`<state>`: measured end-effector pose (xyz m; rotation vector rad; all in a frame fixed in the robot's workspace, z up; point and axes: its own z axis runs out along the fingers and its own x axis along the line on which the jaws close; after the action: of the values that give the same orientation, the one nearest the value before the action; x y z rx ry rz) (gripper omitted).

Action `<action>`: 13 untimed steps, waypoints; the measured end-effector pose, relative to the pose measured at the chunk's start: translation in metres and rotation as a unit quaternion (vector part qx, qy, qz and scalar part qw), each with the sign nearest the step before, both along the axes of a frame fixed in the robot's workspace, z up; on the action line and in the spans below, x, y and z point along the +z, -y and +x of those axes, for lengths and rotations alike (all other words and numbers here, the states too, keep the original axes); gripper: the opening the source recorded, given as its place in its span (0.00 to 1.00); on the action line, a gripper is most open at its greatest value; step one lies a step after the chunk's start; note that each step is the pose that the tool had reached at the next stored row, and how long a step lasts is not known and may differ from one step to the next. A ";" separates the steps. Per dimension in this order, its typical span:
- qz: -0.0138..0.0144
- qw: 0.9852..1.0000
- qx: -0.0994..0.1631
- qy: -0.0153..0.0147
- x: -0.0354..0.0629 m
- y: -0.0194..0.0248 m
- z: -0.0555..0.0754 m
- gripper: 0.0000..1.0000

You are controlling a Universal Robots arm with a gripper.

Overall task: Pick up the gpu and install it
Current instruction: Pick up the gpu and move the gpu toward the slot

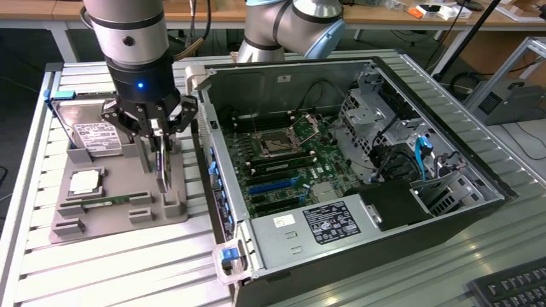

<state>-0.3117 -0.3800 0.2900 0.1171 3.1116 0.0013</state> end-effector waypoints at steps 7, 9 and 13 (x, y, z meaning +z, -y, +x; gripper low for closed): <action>0.000 1.000 0.000 0.000 0.0027 0.0000 0.000 0.27; 0.000 1.000 0.000 0.000 0.0033 0.0000 0.000 0.27; 0.000 1.000 0.000 0.000 0.0046 0.0000 0.000 0.27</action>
<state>-0.3117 -0.3800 0.2946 0.1171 3.1116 0.0013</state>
